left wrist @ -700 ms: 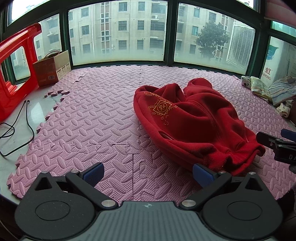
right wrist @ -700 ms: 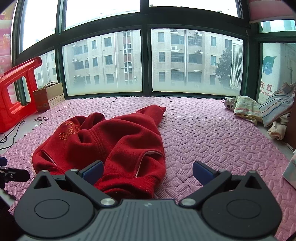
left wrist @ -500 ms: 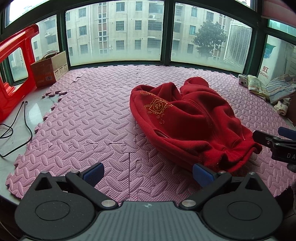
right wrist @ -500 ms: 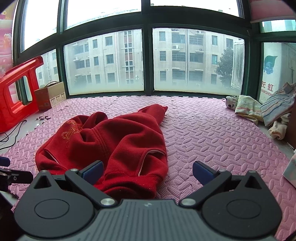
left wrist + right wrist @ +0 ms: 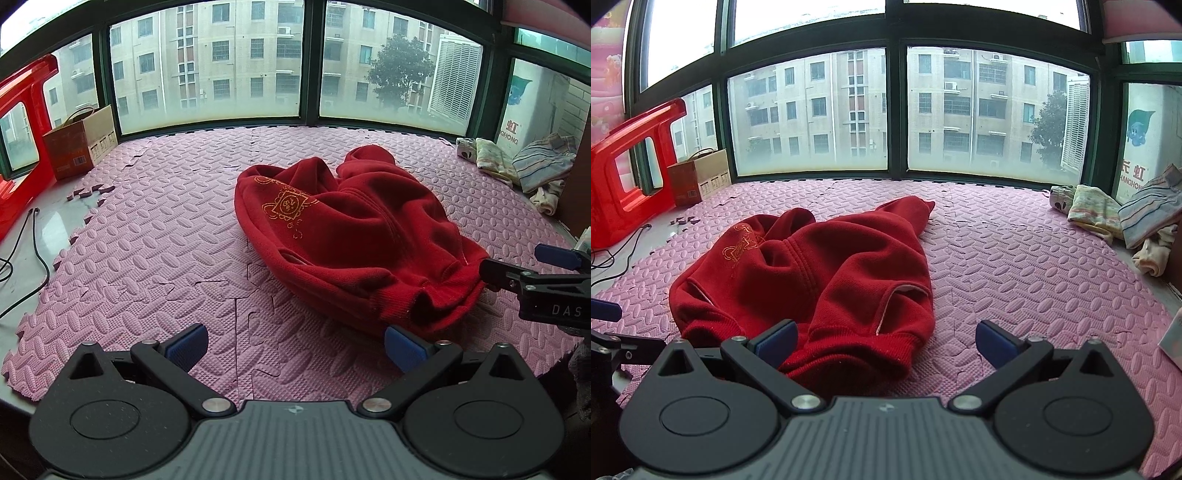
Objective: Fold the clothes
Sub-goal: 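Move both grippers toward the crumpled red garment on the mat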
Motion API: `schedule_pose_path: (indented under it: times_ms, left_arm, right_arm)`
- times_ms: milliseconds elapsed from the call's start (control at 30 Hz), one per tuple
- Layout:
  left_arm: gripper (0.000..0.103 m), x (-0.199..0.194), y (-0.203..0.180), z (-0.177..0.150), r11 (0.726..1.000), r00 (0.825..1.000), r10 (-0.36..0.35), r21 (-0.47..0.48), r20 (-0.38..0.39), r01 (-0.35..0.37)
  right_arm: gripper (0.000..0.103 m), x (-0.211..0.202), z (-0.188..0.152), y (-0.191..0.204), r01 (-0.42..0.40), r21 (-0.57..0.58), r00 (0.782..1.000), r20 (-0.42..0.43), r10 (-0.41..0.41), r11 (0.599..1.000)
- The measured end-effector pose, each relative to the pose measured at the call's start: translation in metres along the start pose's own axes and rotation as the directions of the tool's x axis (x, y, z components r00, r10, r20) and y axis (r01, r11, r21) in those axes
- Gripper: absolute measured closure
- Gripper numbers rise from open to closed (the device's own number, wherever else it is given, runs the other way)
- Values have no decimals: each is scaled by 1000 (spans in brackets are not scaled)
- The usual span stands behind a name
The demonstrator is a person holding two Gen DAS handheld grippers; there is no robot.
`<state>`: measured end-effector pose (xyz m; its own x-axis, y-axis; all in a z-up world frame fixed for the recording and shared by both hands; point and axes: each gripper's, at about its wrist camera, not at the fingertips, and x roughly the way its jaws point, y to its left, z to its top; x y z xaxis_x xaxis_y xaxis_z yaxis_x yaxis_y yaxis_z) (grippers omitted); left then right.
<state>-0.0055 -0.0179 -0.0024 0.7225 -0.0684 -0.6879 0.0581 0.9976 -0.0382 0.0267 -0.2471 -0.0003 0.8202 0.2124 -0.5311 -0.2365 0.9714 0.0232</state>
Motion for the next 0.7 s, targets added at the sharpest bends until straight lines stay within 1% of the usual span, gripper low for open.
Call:
schedule_pose_path:
  times_ms: [300, 700]
  left_arm:
    - [0, 3, -4, 0, 1000, 1000, -15, 16, -11, 16]
    - [0, 4, -3, 6, 999, 1000, -28, 20, -5, 29]
  right_arm:
    - [0, 2, -2, -1, -5, 0, 1000, -21, 5, 1000]
    - [0, 7, 3, 2, -17, -19, 999, -36, 16, 1000]
